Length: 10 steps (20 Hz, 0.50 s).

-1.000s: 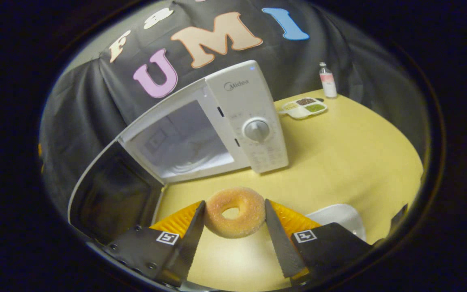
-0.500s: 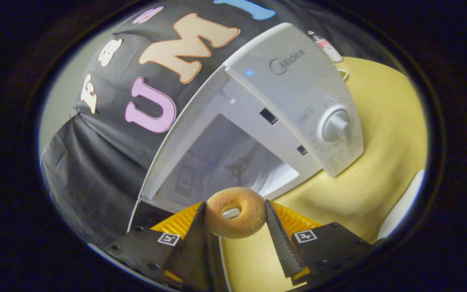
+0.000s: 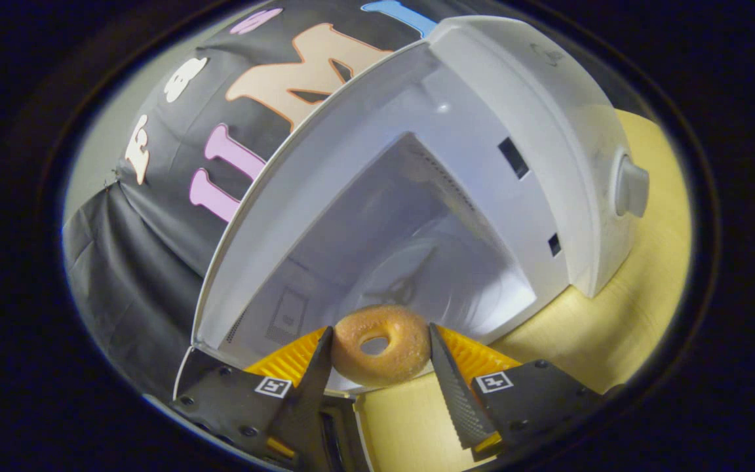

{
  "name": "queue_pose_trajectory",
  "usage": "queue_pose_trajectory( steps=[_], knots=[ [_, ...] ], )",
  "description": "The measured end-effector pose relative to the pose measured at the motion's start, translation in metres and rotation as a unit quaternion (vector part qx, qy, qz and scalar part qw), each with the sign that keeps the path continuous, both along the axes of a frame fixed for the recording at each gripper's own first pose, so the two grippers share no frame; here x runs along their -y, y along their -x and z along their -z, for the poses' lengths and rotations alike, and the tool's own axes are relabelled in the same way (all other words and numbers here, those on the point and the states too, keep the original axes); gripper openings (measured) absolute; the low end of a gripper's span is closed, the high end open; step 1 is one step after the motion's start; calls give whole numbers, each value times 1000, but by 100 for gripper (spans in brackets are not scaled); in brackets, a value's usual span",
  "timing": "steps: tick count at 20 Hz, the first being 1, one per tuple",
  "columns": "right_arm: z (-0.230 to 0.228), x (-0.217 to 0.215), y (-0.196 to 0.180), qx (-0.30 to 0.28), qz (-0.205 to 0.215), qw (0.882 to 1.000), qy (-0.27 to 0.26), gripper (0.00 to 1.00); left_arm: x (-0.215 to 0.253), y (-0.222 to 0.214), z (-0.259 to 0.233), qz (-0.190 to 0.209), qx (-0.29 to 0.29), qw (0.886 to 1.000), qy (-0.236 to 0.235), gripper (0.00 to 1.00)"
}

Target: Open the microwave oven with the left hand, put the food in, and close the microwave oven.

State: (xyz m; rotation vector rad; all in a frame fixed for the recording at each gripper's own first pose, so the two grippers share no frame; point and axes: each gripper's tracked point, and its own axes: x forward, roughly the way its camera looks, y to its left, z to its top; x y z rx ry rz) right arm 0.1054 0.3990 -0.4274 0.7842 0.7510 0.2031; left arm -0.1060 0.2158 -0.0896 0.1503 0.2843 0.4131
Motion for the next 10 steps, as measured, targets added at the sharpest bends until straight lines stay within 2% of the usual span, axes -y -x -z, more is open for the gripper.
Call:
queue_pose_trajectory(
  steps=[1,2,3,4,5,7,8,9,10],
  knots=[
    [1,-4,-4,7,0,1000,5,79,-2,4,1,-6,-5,1000,-2,97],
    [3,-8,-9,14,2,1000,11,86,-5,8,2,-12,-10,1000,-5,97],
    [5,-11,-12,21,4,1000,18,79,-7,11,1,-17,-14,1000,-9,97],
    [8,-13,-16,27,4,999,26,80,-8,16,1,-22,-18,1000,-12,97],
    [11,-15,-19,33,5,999,34,86,-9,18,2,-25,-21,999,-13,97],
    [18,-13,-25,42,15,998,51,86,-7,17,5,-28,-28,999,-11,97],
    [21,-11,-27,45,18,997,59,79,-6,18,8,-28,-31,999,-8,97],
    [24,-11,-28,49,19,996,67,79,-5,17,10,-28,-33,999,-6,100],
    [27,-9,-31,54,20,995,76,86,-4,17,10,-28,-33,999,-4,97]
  ],
)
